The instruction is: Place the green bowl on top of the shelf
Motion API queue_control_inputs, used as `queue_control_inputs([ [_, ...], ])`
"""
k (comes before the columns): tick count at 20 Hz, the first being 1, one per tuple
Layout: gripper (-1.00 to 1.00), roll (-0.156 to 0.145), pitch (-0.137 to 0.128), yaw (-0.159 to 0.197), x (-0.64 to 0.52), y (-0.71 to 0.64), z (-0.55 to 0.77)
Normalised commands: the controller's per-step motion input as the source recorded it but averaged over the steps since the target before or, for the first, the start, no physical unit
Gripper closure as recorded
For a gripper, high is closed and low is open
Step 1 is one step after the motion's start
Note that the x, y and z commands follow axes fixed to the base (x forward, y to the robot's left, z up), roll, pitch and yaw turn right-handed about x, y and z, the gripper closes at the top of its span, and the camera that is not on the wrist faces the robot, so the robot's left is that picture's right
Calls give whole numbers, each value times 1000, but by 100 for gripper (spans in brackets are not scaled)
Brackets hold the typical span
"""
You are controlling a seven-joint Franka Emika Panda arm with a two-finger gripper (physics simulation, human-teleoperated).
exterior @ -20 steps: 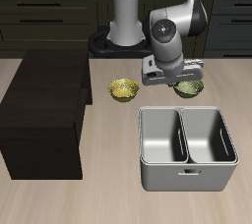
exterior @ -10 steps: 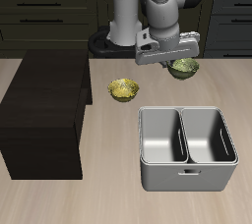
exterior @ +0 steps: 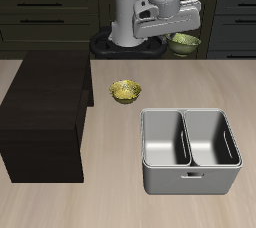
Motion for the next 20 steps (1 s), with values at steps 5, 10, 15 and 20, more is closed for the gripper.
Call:
queue_control_inputs([
  [5, 100, -1, -62, -27, -129, -59, 444],
  [10, 100, -4, -72, -20, -141, -67, 480],
  [15, 100, 5, -17, -9, -96, -2, 177],
  [20, 100, -8, 9, 10, 47, -155, 30],
])
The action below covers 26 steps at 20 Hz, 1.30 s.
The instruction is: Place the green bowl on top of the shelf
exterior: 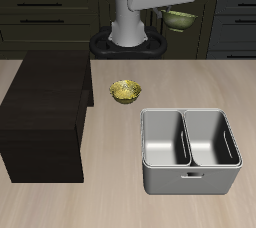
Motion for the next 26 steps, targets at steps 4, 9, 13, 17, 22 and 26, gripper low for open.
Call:
queue_control_inputs([
  [4, 100, -54, 14, -20, 193, -507, 102],
  [9, 100, -57, -34, -32, 70, -524, 263],
  [13, 100, -58, -7, -18, 16, -527, 153],
  [17, 100, -32, 5, 0, 15, -581, 149],
  [22, 100, -34, -8, -31, 25, -535, 183],
  [26, 100, -53, -28, 30, 31, -509, 167],
])
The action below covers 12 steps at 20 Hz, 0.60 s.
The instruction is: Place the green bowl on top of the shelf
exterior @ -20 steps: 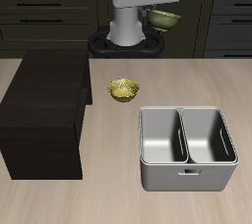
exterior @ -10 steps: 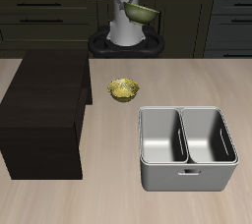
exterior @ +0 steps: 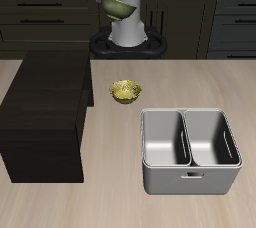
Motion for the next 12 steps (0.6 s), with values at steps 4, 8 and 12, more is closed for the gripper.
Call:
queue_control_inputs([
  [4, 100, 5, 37, 58, 219, -357, 4],
  [8, 100, 16, 76, 64, 449, -377, -148],
  [12, 100, -71, 59, -7, 446, -523, -165],
])
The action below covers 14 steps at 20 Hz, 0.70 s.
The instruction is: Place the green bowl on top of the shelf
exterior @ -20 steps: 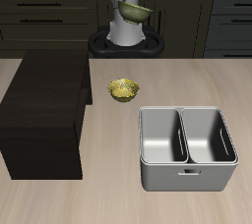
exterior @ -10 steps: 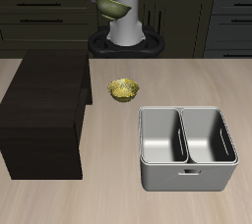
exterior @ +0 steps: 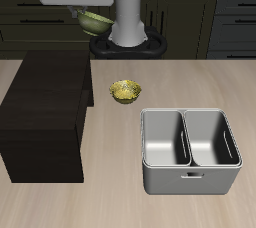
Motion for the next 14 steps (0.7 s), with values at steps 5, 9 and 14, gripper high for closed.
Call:
queue_control_inputs([
  [5, 100, -54, 27, -35, 298, -556, -40],
  [9, 100, -24, -13, -4, 182, -390, 61],
  [14, 100, 73, -24, 82, 267, -159, -20],
])
